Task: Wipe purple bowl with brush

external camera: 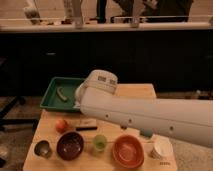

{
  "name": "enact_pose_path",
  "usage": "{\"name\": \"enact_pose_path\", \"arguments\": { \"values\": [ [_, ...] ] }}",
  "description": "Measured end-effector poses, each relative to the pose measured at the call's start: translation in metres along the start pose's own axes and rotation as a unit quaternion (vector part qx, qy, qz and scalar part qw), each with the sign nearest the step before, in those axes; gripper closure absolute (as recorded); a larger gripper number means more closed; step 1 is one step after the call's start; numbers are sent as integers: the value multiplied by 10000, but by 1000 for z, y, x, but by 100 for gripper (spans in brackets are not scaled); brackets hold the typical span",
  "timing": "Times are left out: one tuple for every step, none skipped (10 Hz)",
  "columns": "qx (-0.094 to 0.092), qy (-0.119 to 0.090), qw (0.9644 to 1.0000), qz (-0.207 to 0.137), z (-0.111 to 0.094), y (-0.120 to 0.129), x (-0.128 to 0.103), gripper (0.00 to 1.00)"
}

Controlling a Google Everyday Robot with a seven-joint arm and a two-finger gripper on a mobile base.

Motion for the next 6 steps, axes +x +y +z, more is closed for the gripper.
{"name": "enact_pose_path", "arguments": {
  "values": [
    [-75,-46,9999,-70,-8,11,2,100],
    [-160,-75,9998,-108,-14,20,5,100],
    [-229,-76,9997,-104,-17,26,9,100],
    [-290,-69,9995,-103,-19,31,13,100],
    [-356,-36,9993,-83,-21,37,21,100],
    [-432,-3,9990,-64,-23,43,29,100]
  ]
}}
